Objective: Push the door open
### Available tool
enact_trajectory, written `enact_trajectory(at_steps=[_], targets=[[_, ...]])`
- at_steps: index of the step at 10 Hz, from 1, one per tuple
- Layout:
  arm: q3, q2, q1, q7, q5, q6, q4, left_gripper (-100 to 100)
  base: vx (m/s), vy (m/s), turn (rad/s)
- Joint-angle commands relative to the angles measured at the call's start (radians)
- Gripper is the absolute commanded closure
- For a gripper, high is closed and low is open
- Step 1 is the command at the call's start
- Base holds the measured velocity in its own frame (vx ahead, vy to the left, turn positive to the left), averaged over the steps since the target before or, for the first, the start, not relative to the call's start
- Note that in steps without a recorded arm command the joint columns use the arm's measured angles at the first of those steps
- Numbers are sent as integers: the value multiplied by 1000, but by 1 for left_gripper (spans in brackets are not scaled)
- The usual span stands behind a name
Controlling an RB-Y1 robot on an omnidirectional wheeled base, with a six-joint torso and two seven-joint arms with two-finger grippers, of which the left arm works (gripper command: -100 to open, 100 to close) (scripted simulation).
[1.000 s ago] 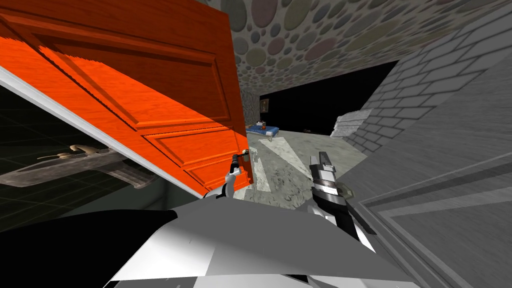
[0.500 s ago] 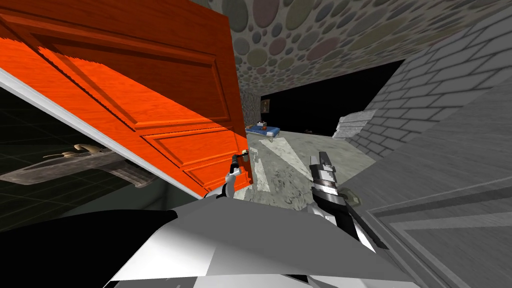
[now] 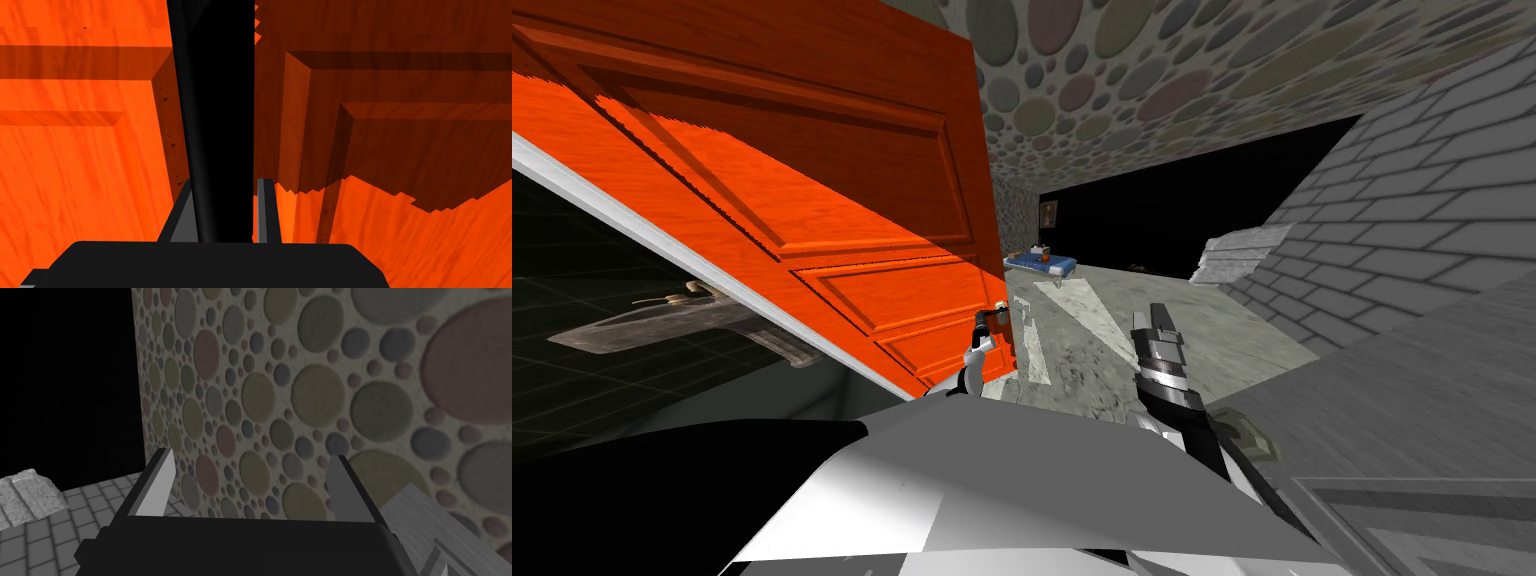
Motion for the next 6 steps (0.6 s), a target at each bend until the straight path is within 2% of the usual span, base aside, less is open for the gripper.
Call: enact_trajectory(at_steps=[1,3,4,5,6], targets=[[16,-15,-15,-17,1,-8,3,100,109,-78,41],[33,-29,-19,-30,2,-11,5,100,108,-116,41],[34,-31,-19,-31,2,-11,5,100,39,-114,-18],[46,-4,-21,-33,7,-33,32,100,6,-29,59],[60,13,-19,-40,9,-36,28,100,39,89,39]])
